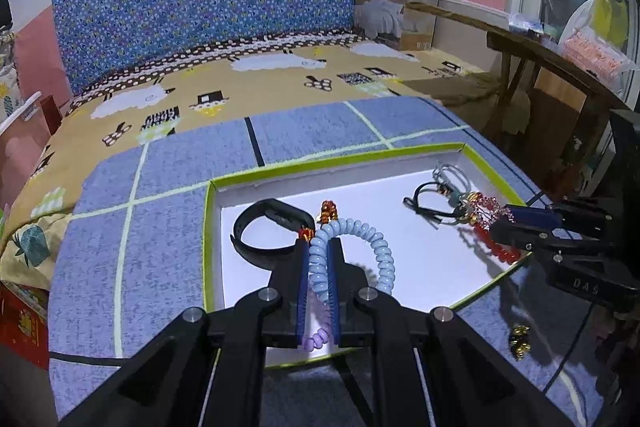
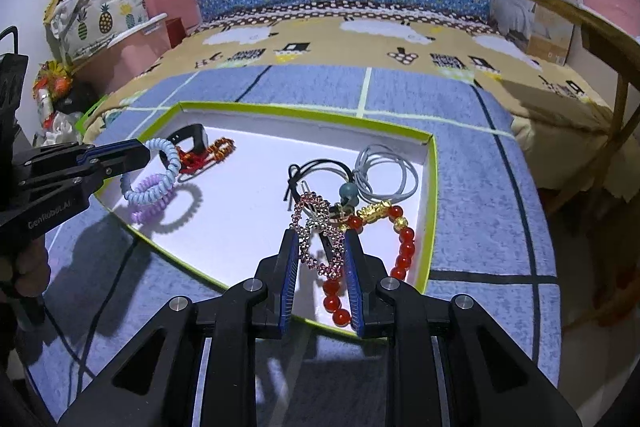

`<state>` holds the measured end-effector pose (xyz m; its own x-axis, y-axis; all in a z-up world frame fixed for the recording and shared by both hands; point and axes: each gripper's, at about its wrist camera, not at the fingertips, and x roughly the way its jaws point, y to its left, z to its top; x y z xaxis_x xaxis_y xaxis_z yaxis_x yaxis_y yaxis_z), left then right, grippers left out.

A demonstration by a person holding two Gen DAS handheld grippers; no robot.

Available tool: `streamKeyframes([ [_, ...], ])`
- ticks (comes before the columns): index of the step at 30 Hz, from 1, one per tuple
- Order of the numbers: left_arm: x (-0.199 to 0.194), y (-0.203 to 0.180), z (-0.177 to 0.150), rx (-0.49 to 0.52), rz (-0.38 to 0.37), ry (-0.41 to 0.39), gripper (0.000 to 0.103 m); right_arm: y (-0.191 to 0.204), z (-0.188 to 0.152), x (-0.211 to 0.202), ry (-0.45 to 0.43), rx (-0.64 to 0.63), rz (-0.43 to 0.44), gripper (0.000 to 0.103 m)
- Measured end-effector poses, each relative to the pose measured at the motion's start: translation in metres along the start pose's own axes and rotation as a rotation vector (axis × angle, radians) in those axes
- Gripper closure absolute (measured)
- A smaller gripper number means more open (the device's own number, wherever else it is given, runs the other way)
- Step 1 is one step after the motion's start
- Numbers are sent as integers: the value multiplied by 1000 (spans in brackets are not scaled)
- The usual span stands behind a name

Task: Organize jewelry
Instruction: 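Open the left gripper over the box while right releases the heart keychain inside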

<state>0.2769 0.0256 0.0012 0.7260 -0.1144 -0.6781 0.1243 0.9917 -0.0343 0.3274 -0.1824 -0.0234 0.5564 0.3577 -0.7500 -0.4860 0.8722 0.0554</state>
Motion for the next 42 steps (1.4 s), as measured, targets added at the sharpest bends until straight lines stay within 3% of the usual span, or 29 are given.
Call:
streamKeyframes([
  [13, 24, -1, -9, 11, -17, 75, 93, -4, 1, 12, 39, -7, 17, 80],
  [21, 25, 2, -10, 3, -19, 80, 92, -4, 1, 12, 41, -14, 2, 79],
  [25, 22, 5, -10, -13, -28, 71, 90, -7, 0, 6, 16, 7, 1, 73],
  [28, 16, 8, -11, -30, -37, 55, 79, -8, 0, -1, -3, 25, 0, 73],
  [42, -55, 5, -31, -85, -29, -58, 79, 33, -30, -79, -130, 4, -39, 73],
])
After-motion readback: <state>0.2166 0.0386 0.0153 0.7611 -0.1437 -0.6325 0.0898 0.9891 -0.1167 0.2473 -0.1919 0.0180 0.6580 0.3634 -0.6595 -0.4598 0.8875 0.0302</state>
